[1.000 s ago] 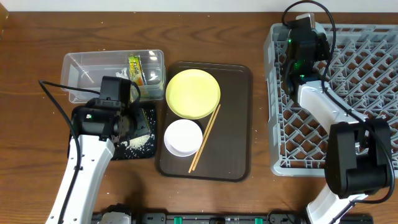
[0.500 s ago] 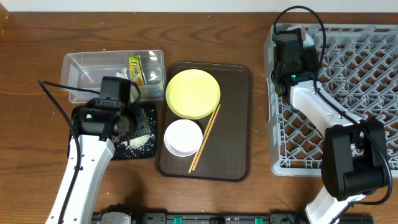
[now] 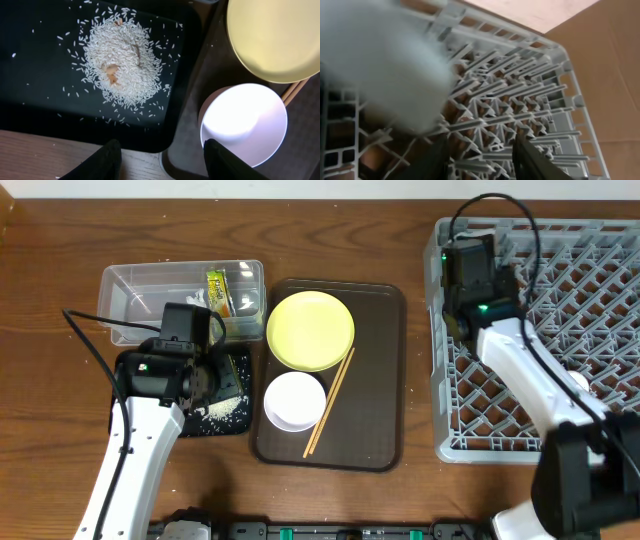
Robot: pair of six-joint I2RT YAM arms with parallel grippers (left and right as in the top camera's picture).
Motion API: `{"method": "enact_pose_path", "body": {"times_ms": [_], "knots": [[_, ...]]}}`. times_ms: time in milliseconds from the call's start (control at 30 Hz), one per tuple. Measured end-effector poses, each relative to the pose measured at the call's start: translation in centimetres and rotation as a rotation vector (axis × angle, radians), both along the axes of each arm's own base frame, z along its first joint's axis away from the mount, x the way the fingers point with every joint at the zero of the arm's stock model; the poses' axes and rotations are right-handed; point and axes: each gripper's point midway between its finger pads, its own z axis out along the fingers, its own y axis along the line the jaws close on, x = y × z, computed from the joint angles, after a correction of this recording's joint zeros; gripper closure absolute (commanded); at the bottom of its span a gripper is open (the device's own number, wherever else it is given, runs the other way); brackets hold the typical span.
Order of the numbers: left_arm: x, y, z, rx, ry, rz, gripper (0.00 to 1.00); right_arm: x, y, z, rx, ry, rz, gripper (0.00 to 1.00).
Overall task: Sort waste into correct bins and load items into the dishwasher rack
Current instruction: 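Carry the blue bowl to the rack's upper left and release, then reach the right gripper to the white bowl and grasp its rim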
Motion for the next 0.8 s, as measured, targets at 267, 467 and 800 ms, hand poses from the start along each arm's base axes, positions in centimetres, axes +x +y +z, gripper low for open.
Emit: {"method": "enact_pose_path", "body": {"times_ms": [267, 467, 800], "knots": [[-0.6, 0.1, -0.2, 0.003, 0.025, 0.0, 0.44, -2.1, 2.2, 3.4, 0.16, -0.018, 0.13, 0.61], [-1.6, 0.9, -0.5, 0.026, 0.069, 0.022, 0.44, -4.1, 9.3, 1.6, 0.432, 0.108, 0.378, 0.62], [-2.8, 6.0, -0.3, 0.041, 0.094, 0.249, 0.36, -10.2, 21.2, -0.9, 0.732, 0.359, 0.705, 0.57]]}}
